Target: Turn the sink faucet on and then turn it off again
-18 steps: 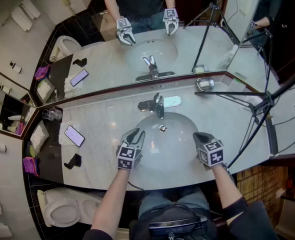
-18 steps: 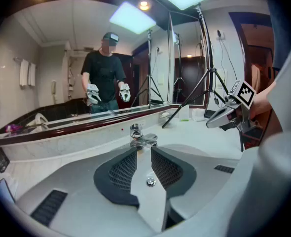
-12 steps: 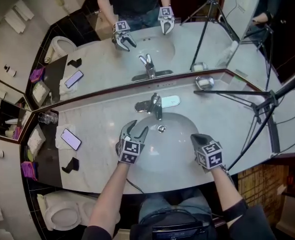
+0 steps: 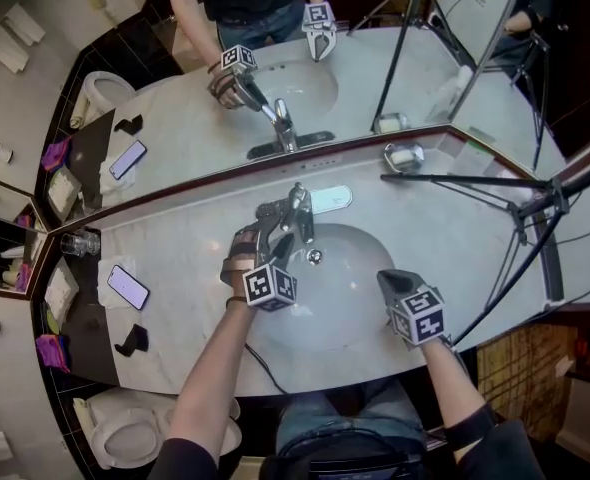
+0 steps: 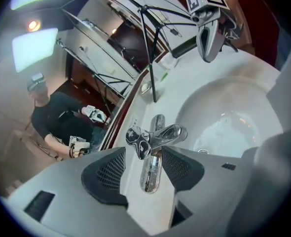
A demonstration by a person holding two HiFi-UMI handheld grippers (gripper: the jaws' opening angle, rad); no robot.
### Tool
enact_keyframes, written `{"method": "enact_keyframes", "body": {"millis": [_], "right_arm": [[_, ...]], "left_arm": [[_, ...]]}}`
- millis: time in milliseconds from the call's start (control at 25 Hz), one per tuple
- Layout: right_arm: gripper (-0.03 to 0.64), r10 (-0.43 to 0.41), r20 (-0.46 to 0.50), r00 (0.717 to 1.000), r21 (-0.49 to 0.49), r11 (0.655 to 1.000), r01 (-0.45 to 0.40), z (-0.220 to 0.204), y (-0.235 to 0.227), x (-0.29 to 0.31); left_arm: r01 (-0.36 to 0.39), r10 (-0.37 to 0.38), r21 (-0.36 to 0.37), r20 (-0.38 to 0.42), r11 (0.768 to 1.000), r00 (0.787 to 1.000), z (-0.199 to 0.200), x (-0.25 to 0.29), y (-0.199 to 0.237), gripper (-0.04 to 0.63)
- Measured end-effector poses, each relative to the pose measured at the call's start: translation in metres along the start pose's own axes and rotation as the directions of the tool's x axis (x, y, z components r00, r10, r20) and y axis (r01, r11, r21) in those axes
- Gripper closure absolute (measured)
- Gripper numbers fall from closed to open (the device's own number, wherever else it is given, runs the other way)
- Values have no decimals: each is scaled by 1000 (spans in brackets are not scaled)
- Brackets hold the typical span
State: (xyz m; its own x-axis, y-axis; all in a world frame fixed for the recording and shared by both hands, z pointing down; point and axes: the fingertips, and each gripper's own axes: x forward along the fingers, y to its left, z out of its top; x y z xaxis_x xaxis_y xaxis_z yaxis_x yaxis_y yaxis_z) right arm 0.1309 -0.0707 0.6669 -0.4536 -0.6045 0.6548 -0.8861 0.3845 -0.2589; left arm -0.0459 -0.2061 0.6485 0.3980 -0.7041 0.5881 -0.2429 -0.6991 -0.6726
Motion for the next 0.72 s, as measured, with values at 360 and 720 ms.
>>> {"method": "enact_keyframes", "body": {"millis": [360, 720], "right_arm": [[595, -19, -25, 1000, 39, 999, 20, -22, -17, 2], [595, -22, -41, 999, 55, 998, 24, -29, -23, 2]], "left_arm": [[-9, 9, 17, 1, 1000, 1000, 5, 31, 13, 419], [-3, 3, 19, 0, 1000, 1000, 9, 34, 16, 502]]}}
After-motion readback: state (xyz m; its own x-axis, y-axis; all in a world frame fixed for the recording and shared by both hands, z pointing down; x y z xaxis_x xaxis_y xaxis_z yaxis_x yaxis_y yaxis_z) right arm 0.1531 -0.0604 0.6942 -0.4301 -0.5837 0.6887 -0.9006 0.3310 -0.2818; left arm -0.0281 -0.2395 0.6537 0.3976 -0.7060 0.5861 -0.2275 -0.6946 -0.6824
